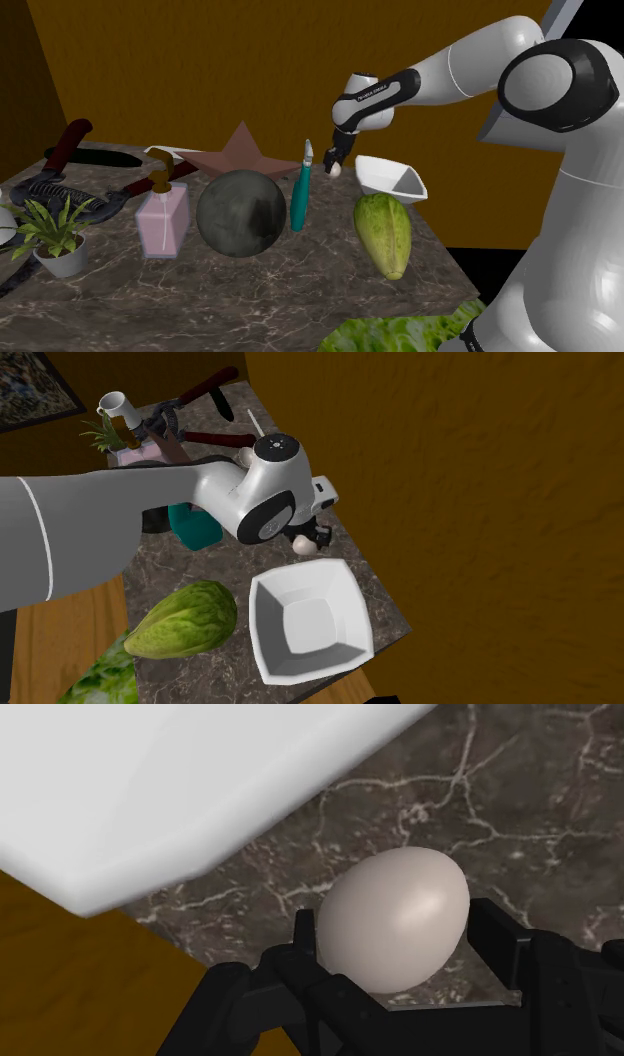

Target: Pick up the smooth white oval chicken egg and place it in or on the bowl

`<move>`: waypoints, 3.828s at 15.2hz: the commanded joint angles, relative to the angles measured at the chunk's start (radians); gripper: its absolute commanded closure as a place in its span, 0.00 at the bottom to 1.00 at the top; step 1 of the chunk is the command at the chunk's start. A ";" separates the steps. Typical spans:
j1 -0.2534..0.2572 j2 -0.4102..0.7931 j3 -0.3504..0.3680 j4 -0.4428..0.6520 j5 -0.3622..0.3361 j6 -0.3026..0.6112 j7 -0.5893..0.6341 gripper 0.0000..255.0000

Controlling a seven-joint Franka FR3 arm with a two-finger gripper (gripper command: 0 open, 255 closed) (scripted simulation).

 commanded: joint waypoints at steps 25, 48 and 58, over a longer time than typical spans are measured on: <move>0.013 -0.125 -0.015 0.199 -0.055 -0.318 0.028 1.00; -0.098 -0.547 -0.125 -0.250 -0.215 -0.255 -0.122 1.00; -0.098 -0.500 -0.144 -0.345 -0.205 -0.115 -0.132 1.00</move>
